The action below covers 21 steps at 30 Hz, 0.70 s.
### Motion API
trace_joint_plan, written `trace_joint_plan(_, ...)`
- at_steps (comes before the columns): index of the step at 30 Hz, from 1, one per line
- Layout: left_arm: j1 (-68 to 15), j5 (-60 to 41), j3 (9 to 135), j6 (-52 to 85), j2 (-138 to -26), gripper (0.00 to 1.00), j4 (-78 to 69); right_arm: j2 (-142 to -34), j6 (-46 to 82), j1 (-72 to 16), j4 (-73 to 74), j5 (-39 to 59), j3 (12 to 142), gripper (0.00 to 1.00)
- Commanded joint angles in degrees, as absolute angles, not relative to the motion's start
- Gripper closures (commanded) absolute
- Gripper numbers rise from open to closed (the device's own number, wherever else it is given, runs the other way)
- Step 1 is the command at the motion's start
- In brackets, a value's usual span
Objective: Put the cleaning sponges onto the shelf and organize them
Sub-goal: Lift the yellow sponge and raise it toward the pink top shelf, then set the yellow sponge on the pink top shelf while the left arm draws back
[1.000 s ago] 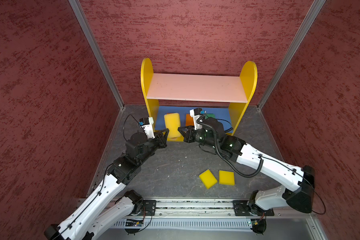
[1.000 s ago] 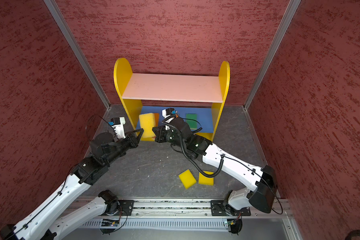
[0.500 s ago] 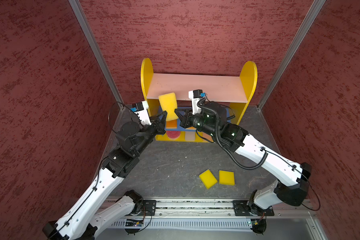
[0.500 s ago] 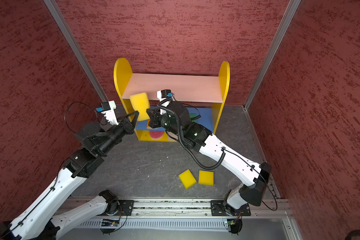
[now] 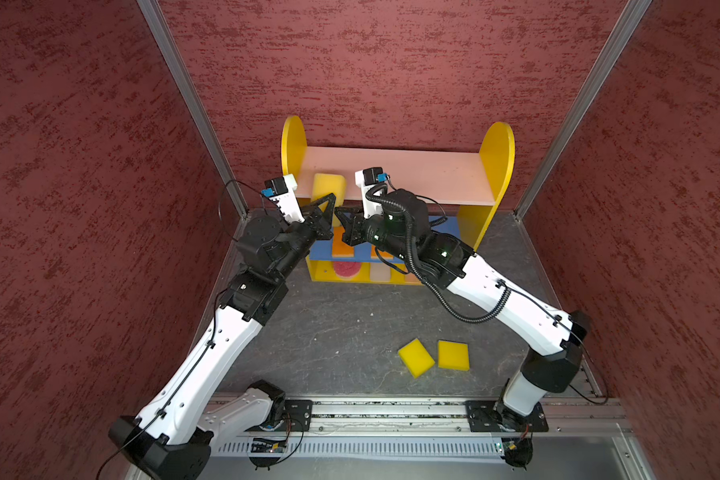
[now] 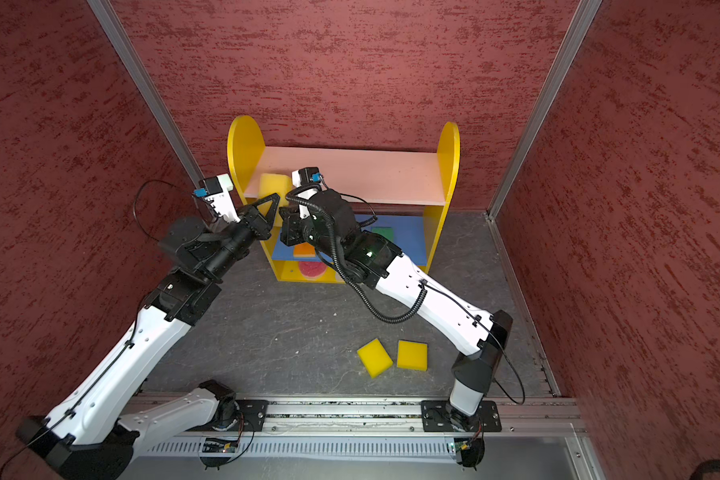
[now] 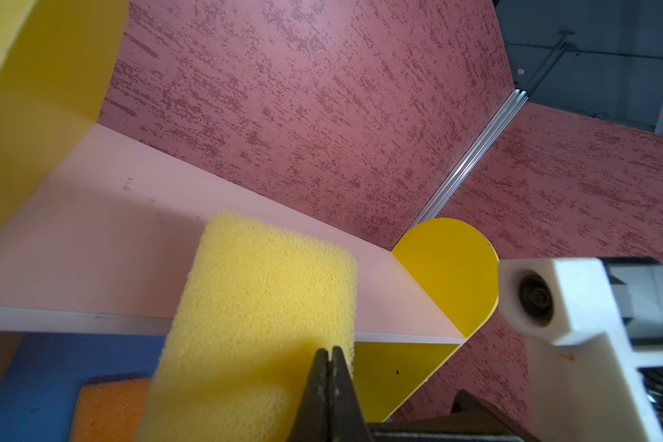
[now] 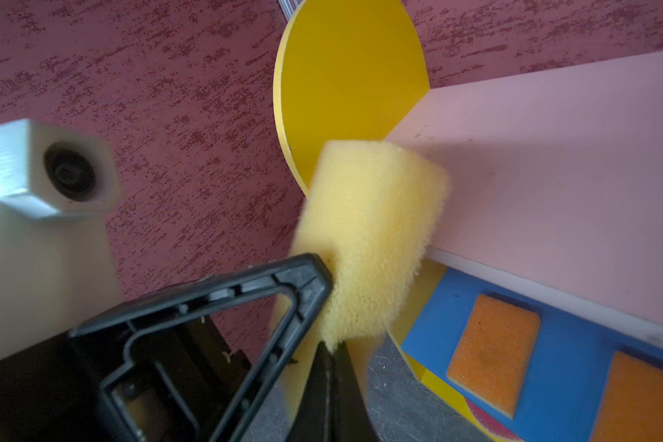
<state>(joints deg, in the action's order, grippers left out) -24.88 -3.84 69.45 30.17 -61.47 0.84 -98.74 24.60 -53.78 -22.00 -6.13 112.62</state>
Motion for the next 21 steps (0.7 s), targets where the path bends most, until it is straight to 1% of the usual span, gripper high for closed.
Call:
trace_joint_plan(1, -24.3, -6.5, 70.4, 30.5, -62.6, 1.0, -0.7, -99.4, 23.6, -52.8, -22.3, -8.0, 115.1, 1.0)
trace_joint_plan(4, -24.3, -7.2, 68.8, 31.1, -61.5, 1.0, -3.3, -99.2, 23.9, -51.6, -21.1, -8.3, 114.6, 1.0)
trace_joint_plan(7, -24.3, -6.9, 70.3, 30.1, -60.7, 1.0, -1.8, -100.3, 24.6, -49.7, -22.0, -7.1, 116.5, 1.0)
trace_joint_plan(8, -24.3, -6.9, 70.6, 29.8, -60.2, 0.96, -1.8, -100.8, 24.9, -49.1, -22.6, -6.7, 117.4, 1.0)
trace_joint_plan(9, -24.3, -6.8, 70.9, 29.4, -59.6, 0.86, -1.9, -101.4, 25.0, -48.5, -23.1, -6.4, 118.4, 1.0)
trace_joint_plan(11, -24.3, -6.2, 71.3, 28.9, -58.4, 0.59, -2.2, -102.5, 25.3, -47.5, -24.0, -5.6, 120.2, 1.0)
trace_joint_plan(12, -24.2, -5.8, 71.3, 28.5, -57.5, 0.48, -2.6, -103.3, 25.6, -46.9, -24.8, -4.8, 121.7, 1.0)
trace_joint_plan(13, -24.2, -5.3, 71.1, 28.2, -56.8, 0.41, -2.8, -104.0, 25.8, -46.4, -25.5, -3.9, 123.0, 1.0)
trace_joint_plan(14, -24.2, -4.6, 70.9, 27.8, -55.7, 0.38, -2.9, -105.1, 26.0, -45.9, -26.5, -3.0, 124.9, 1.0)
trace_joint_plan(16, -24.2, -2.2, 70.0, 27.2, -53.5, 0.37, -2.8, -107.7, 26.3, -45.2, -29.4, -1.7, 129.9, 1.0)
trace_joint_plan(21, -24.0, 5.5, 66.2, 25.6, -47.3, 0.35, -3.0, -116.5, 27.1, -44.0, -39.8, 1.6, 147.1, 1.0)
